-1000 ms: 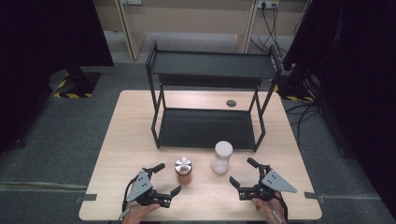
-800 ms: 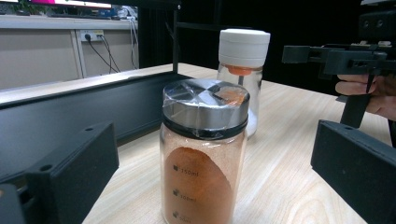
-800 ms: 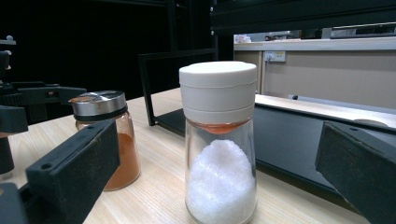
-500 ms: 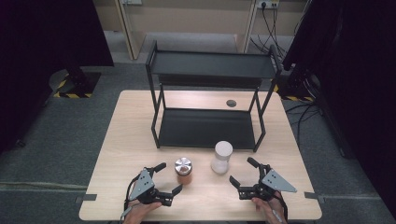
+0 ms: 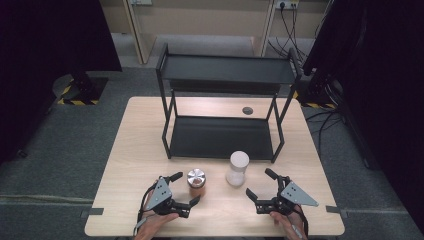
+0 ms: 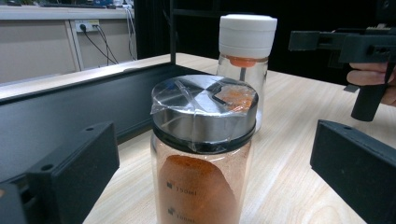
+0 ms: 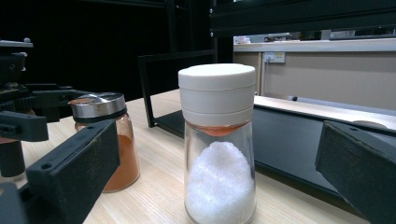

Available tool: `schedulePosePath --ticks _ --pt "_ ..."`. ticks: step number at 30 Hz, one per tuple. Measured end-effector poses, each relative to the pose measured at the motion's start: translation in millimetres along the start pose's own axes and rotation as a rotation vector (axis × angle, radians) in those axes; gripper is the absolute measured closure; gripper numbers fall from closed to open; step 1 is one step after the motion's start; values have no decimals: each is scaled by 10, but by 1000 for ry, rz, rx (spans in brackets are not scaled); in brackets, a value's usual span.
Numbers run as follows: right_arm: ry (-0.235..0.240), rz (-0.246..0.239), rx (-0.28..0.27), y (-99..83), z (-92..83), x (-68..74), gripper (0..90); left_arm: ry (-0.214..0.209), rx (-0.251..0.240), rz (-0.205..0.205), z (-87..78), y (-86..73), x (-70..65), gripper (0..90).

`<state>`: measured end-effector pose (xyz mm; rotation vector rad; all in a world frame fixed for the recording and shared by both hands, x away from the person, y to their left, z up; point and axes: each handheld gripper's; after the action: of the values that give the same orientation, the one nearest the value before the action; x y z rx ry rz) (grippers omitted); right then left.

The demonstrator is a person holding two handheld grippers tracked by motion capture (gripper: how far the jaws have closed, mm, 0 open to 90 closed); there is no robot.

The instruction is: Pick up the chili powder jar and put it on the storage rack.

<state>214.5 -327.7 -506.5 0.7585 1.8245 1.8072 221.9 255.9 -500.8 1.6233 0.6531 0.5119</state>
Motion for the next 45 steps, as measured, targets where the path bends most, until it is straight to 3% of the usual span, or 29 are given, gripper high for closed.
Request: schedulePosePath --ticks 17,23,29,42,45 --pt "5 7 -5 -4 -5 1 2 5 57 18 177 74 8 48" --pt "6 8 -6 -1 -6 -2 3 0 89 21 235 94 24 112" --pt "7 12 -7 0 -8 -5 3 13 115 27 288 127 22 293" --pt "8 13 -11 2 -15 -9 2 7 107 50 281 162 -18 305" --pt "7 14 -10 7 -15 -9 2 -1 85 30 259 198 -4 305"
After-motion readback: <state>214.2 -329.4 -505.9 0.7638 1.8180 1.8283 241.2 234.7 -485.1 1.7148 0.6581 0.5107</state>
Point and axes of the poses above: each handheld gripper's, and its own axes: z roughly forward along the jaws, y roughly out of its top, x roughly to its left, and after that the axes turned 2 degrees about y, right-handed
